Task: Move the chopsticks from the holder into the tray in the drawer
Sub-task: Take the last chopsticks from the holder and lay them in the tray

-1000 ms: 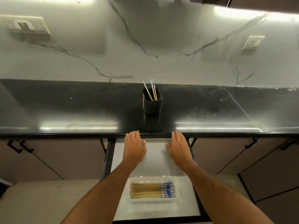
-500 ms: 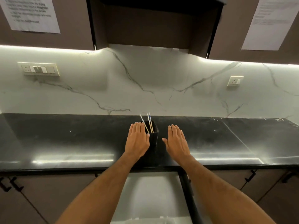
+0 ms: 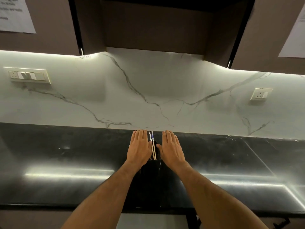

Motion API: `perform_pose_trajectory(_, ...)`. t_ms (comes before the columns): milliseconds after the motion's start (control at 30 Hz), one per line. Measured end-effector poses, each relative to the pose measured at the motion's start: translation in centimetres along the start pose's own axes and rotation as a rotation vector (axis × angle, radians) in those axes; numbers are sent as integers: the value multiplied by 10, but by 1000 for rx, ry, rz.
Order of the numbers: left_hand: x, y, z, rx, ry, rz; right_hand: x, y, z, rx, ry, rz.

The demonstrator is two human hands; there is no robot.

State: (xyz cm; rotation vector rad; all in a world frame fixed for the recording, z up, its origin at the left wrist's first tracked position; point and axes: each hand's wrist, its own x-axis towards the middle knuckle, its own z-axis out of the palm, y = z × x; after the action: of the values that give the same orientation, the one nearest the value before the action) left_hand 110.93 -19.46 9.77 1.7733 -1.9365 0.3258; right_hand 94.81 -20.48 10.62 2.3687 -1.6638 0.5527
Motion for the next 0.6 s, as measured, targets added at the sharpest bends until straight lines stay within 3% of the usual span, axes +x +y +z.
perform_pose_trajectory(300, 30, -32, 69, -26, -126, -116, 61, 7, 68, 176, -85, 64)
perform_pose_trajectory(500, 50, -48, 105, -150, -153, -206, 95, -1, 107, 503, -188, 265)
perform_pose_trajectory(600, 61, -52, 119, -242, -150, -255, 110, -3, 121, 547, -181, 345)
